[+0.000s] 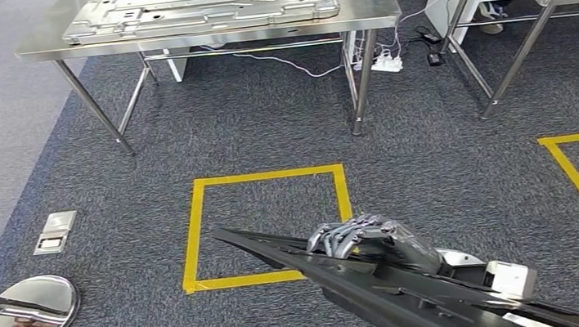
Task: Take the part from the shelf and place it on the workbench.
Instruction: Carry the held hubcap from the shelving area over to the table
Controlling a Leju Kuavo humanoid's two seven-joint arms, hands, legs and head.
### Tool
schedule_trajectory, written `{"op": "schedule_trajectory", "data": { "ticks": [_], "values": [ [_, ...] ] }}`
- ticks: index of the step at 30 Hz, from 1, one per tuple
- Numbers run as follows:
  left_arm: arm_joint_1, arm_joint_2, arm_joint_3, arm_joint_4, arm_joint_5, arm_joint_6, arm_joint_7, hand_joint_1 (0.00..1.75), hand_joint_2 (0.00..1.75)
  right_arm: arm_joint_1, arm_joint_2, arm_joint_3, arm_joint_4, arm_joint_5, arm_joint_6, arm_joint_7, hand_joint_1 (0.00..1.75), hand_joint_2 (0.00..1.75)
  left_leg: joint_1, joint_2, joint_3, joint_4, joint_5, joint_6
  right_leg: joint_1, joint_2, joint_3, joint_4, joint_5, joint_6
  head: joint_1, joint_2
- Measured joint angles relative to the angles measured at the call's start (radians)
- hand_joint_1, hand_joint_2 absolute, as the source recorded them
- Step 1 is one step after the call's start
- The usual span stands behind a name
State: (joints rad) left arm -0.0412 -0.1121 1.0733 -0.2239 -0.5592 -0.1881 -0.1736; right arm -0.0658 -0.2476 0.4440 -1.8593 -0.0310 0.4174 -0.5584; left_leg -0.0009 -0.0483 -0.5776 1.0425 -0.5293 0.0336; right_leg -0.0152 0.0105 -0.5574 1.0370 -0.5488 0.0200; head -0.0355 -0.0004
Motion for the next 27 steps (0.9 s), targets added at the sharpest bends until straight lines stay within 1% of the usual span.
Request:
{"op": "schedule_trajectory", "data": {
  "ticks": [11, 23, 27],
  "values": [
    [0.0, -0.001, 0.01, 0.0, -0.003, 0.0, 0.0, 0.0, 0.0, -0.001, 0.007, 0.0, 0.0, -0.004, 0.001, 0.0, 1.75, 1.75, -0.006, 0.0, 0.0, 0.001, 0.0, 0.0, -0.005, 0.0, 0.002, -0.001, 0.0, 0.001, 0.0, 0.0],
    [0.0, -0.001, 0.016, 0.0, -0.015, 0.002, 0.003, 0.0, 0.0, -0.001, 0.015, -0.002, 0.0, -0.006, 0.001, 0.0, 1.75, 1.75, -0.006, 0.0, 0.001, 0.001, 0.0, 0.0, -0.005, 0.0, 0.002, -0.001, 0.0, 0.001, 0.0, 0.0],
    [-0.001, -0.001, 0.017, 0.0, -0.015, 0.002, 0.004, 0.0, 0.0, -0.001, 0.018, -0.002, 0.0, -0.006, 0.002, 0.0, 1.75, 1.75, -0.009, 0.0, 0.0, 0.007, -0.003, 0.005, -0.009, 0.0, 0.003, -0.003, 0.001, 0.005, 0.0, 0.0]
  ]
}}
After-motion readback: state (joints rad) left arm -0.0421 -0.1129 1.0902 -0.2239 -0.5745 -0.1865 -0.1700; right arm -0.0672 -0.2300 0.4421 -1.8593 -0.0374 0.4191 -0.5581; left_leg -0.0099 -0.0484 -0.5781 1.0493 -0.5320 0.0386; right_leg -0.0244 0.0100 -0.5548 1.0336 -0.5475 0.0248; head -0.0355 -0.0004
